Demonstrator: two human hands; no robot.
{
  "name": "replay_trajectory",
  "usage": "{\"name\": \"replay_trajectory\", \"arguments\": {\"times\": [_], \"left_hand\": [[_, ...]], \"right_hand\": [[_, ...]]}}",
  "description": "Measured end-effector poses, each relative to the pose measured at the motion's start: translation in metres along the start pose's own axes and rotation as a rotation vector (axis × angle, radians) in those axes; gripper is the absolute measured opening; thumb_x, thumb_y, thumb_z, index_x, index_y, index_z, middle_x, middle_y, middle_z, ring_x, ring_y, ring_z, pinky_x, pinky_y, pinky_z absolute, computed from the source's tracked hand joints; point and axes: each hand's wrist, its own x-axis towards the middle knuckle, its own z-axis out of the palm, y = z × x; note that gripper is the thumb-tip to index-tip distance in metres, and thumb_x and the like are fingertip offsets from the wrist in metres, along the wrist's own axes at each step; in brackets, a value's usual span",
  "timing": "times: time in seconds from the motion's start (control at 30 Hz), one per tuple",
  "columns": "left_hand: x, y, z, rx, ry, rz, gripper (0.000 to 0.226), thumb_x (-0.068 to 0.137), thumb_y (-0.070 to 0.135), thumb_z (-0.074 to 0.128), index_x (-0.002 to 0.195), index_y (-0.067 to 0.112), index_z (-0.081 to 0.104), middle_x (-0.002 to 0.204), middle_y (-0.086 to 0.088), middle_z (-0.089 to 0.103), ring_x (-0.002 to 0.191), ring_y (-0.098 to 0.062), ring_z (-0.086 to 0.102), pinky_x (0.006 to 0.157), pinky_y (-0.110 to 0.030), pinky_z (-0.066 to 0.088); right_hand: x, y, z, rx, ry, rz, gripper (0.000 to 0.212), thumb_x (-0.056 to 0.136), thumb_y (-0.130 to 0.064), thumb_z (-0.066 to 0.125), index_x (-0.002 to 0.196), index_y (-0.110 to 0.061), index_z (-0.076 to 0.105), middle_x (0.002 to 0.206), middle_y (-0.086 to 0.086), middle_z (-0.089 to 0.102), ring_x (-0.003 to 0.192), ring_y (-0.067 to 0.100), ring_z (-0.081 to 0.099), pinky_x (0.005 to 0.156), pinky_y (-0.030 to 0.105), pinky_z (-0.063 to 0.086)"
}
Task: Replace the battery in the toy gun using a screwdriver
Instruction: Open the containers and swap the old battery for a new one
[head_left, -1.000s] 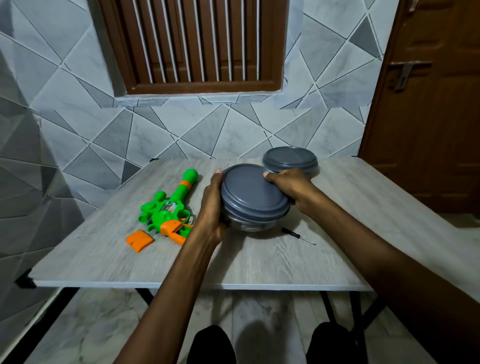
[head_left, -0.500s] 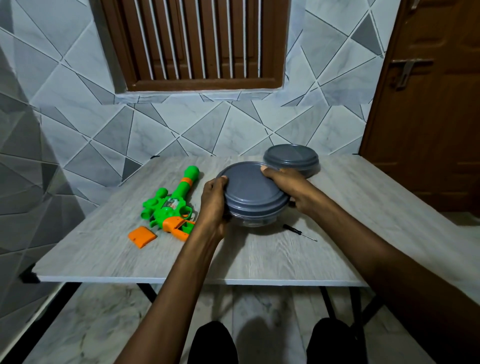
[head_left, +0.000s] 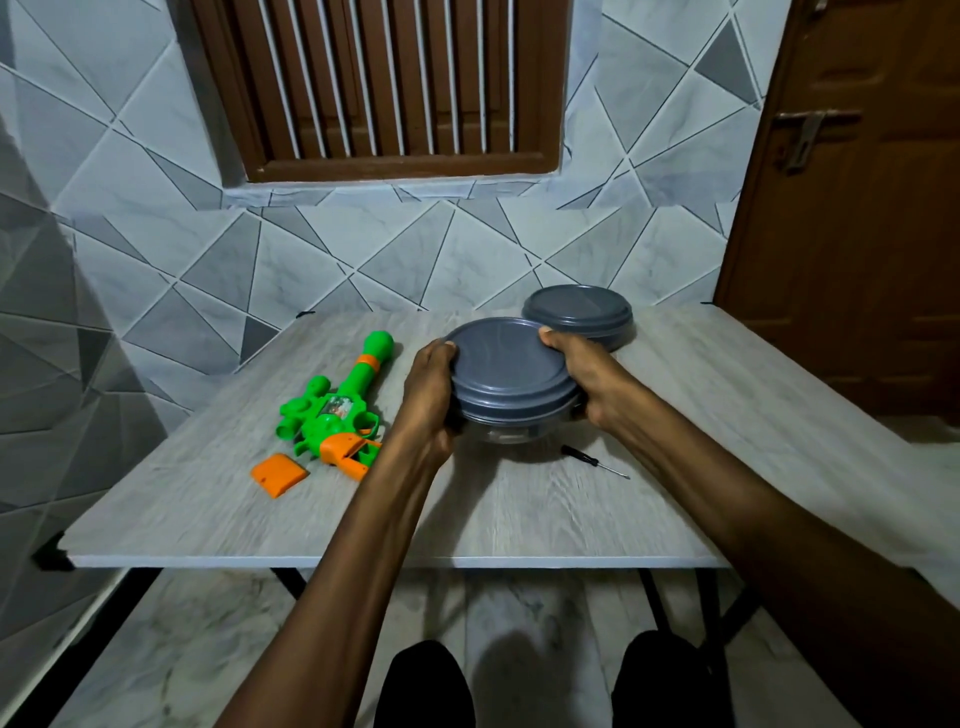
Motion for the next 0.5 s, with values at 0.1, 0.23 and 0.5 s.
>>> {"name": "replay_trajectory", "arguments": {"times": [0.1,0.23,0.5], "left_hand": [[0.001,0.002,0.003,0.053,-0.010,-0.057,0.013,0.093,0.029,0.049,0.093,0.024,0.060,0.100,-0.007,0.065,0.089,-0.025,0.063,0.081,-0.041,0.050],[0.008,-0.001,0.006,0.068,-0.006,-0.077,0.018,0.092,0.030,0.049,0.102,0.025,0.063,0.103,-0.007,0.068,0.092,-0.026,0.064,0.081,-0.039,0.052],[0.003,-0.001,0.012,0.015,-0.083,-0.127,0.061,0.080,0.046,0.064,0.133,0.022,0.047,0.121,-0.009,0.065,0.099,-0.026,0.066,0.081,-0.048,0.055]], "right_hand": [[0.000,0.003,-0.001,0.032,-0.004,0.041,0.025,0.093,-0.038,0.055,0.103,-0.016,0.062,0.083,0.005,0.067,0.072,0.019,0.064,0.056,0.029,0.048],[0.000,0.005,-0.004,0.046,0.018,0.061,0.032,0.091,-0.037,0.057,0.112,-0.013,0.061,0.086,0.007,0.067,0.074,0.022,0.065,0.057,0.030,0.050],[0.002,-0.004,-0.014,0.084,0.076,0.055,0.024,0.091,-0.040,0.057,0.095,-0.016,0.060,0.089,0.007,0.067,0.077,0.022,0.064,0.061,0.032,0.052]]}}
